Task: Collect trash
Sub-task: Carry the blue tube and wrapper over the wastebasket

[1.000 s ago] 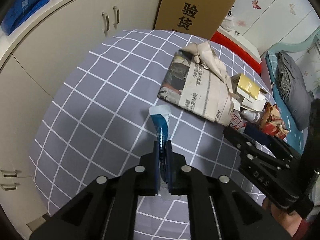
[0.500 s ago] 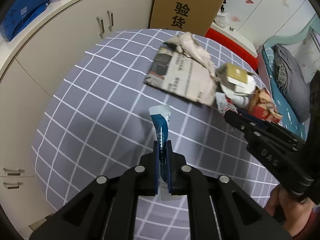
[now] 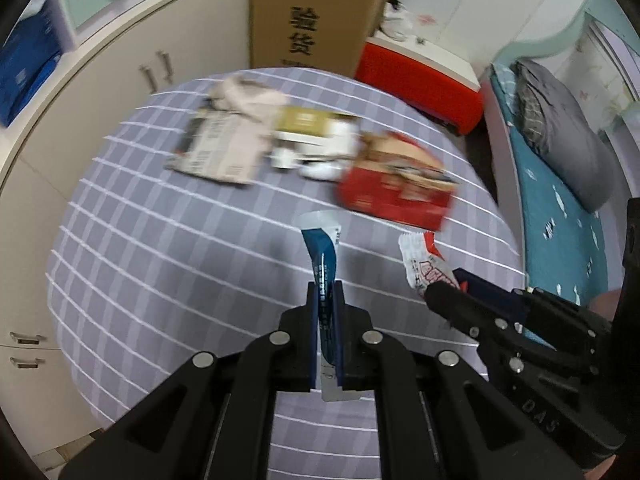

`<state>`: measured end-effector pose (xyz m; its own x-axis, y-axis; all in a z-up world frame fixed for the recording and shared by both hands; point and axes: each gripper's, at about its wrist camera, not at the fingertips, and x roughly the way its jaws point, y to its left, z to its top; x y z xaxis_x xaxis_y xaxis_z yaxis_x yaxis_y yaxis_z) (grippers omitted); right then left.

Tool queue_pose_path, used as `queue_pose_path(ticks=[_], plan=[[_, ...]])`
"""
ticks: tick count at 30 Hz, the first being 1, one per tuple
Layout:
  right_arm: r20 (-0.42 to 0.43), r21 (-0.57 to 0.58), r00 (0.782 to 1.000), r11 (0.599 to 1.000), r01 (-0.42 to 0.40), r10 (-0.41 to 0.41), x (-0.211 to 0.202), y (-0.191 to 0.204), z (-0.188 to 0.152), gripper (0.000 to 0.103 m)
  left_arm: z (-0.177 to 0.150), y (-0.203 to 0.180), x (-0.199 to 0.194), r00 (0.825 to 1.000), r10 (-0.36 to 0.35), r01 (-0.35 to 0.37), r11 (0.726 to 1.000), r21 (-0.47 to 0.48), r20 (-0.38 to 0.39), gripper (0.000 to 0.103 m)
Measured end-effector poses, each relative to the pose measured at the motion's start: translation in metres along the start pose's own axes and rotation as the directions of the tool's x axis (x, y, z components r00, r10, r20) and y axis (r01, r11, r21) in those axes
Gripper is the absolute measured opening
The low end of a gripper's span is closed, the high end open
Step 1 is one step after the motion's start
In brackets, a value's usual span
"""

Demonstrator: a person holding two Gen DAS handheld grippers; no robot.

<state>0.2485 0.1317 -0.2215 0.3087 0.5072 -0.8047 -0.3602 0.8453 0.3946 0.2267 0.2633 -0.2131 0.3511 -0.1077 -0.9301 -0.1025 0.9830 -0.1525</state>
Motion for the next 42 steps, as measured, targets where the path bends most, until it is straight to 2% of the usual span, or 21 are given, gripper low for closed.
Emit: queue_pose_path(ticks=[6, 13, 21, 24, 25, 27, 34, 42], plan=[[0.020, 0.018, 1.000, 1.000, 0.015, -0.016, -0.053, -0.070, -0.019, 0.022, -0.005, -0.098, 0.011, 0.999, -0.033, 0.033, 0.998, 0.053, -0.005, 0.006], [0.051, 0.095, 0.994, 0.992, 0.086, -0.091, -0.106, -0.158, -0.037, 0.022, -0.004, -0.204, 0.031, 0.996, -0.082, 0.084, 0.986, 0.141, -0.020, 0.006], [0.084, 0.246, 0.980, 0.956, 0.157, -0.183, -0.146, -0.238, -0.053, 0.022, 0.005, -0.285, 0.050, 0.991, -0.121, 0.132, 0.958, 0.254, -0.057, 0.006], [0.115, 0.300, 0.971, 0.939, 0.167, -0.210, -0.159, -0.258, -0.055, 0.025, 0.008, -0.304, 0.054, 0.990, -0.126, 0.140, 0.947, 0.290, -0.065, 0.006], [0.129, 0.319, 0.968, 0.933, 0.166, -0.217, -0.162, -0.264, -0.056, 0.038, 0.009, -0.310, 0.055, 0.989, -0.129, 0.143, 0.943, 0.300, -0.068, 0.006], [0.147, 0.361, 0.956, 0.913, 0.189, -0.256, -0.168, -0.277, -0.060, 0.072, 0.009, -0.321, 0.057, 0.988, -0.133, 0.150, 0.935, 0.321, -0.073, 0.006], [0.145, 0.404, 0.948, 0.892, 0.205, -0.284, -0.181, -0.296, -0.071, 0.072, 0.005, -0.351, 0.063, 0.986, -0.135, 0.161, 0.906, 0.391, -0.093, 0.006], [0.153, 0.425, 0.938, 0.878, 0.221, -0.310, -0.195, -0.303, -0.080, 0.072, 0.001, -0.370, 0.065, 0.986, -0.131, 0.163, 0.891, 0.424, -0.104, 0.006]])
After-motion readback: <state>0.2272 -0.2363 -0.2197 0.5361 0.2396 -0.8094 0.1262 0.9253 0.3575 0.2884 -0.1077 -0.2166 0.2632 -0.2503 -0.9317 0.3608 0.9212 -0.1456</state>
